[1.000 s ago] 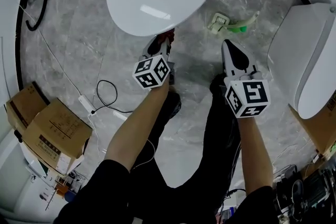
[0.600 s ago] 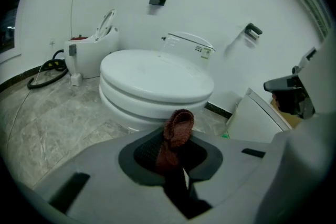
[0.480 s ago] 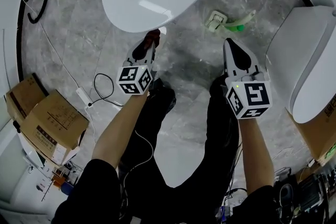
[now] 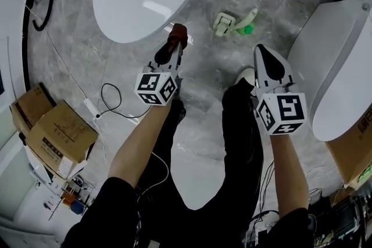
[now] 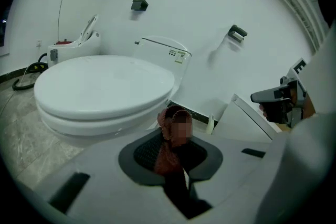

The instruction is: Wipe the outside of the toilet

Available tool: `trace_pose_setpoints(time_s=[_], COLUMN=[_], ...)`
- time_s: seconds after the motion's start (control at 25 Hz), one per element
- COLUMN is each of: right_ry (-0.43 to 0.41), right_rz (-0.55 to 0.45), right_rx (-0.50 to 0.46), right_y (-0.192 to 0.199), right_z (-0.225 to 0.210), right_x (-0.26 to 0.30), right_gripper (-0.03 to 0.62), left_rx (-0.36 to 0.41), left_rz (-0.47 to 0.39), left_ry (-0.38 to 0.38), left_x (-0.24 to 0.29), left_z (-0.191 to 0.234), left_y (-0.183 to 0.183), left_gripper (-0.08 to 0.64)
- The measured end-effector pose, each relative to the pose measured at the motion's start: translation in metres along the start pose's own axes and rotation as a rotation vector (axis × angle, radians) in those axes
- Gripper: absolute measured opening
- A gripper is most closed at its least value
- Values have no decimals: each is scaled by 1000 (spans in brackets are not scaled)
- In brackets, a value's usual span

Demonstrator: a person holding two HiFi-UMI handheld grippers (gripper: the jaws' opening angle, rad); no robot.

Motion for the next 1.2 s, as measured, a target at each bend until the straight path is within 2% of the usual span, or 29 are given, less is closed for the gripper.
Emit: trace_pose_setpoints(time_s=[0.4, 0.68, 0.8, 0.96, 1.2], right_ry=[24, 32, 43, 49, 73], right_rz=[-5, 23, 39, 34, -14], right_rx=[19, -7, -14, -10, 6], right_y=[-19, -23, -23, -23, -28], right_z=[-87, -145, -165, -179, -180], right_x=[-9, -6, -3, 8, 8], right_gripper=[3, 3, 3, 3, 3], left_rx=[-126, -117, -182, -296, -332], left_rz=[-81, -57, -53, -81, -109], left_ry=[-77, -91, -119, -188, -259], left_x=[97, 170, 193, 206, 193], left_z=[-37, -50, -42, -25, -4], left_y=[-46, -53, -50, -44, -36], left_gripper=[60, 61, 61, 61, 57])
Point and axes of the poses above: the fingertips, and each gripper's own axes: x forward along the fingers, z to its left, y out of its underside, the point moved 2 cm from there along -x, backward along the fingers, and after that the axes turned 2 degrees about z, right-handed, at the moved point
